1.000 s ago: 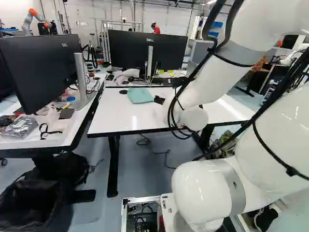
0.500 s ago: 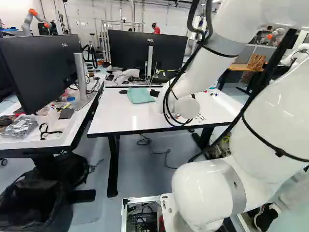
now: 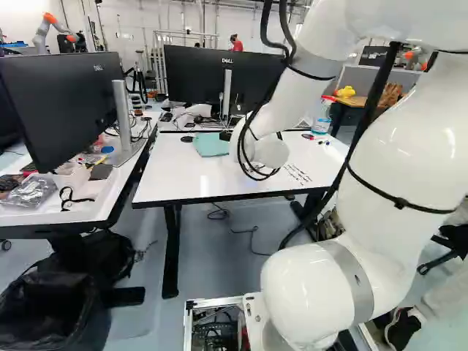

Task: Clean the table with the green towel

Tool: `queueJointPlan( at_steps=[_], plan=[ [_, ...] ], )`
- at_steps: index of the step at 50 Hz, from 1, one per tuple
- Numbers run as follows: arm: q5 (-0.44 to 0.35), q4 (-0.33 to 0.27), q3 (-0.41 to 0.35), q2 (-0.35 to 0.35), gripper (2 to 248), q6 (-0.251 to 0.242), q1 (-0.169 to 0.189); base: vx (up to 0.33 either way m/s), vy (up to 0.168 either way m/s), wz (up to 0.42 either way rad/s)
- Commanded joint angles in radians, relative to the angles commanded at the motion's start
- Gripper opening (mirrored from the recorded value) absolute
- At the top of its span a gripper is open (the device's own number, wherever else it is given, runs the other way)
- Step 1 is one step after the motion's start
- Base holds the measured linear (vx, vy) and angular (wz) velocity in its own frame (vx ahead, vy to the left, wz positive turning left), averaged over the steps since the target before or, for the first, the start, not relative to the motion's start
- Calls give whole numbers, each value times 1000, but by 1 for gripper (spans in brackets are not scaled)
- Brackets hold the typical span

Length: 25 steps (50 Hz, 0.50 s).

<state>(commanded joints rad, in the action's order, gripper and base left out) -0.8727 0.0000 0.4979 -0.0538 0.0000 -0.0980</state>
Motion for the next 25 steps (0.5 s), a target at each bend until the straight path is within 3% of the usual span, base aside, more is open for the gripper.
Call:
queueJointPlan(
  at_steps=[25],
  plan=[
    [0,0,139,-129,247,0,-23,0,0,0]
  ],
)
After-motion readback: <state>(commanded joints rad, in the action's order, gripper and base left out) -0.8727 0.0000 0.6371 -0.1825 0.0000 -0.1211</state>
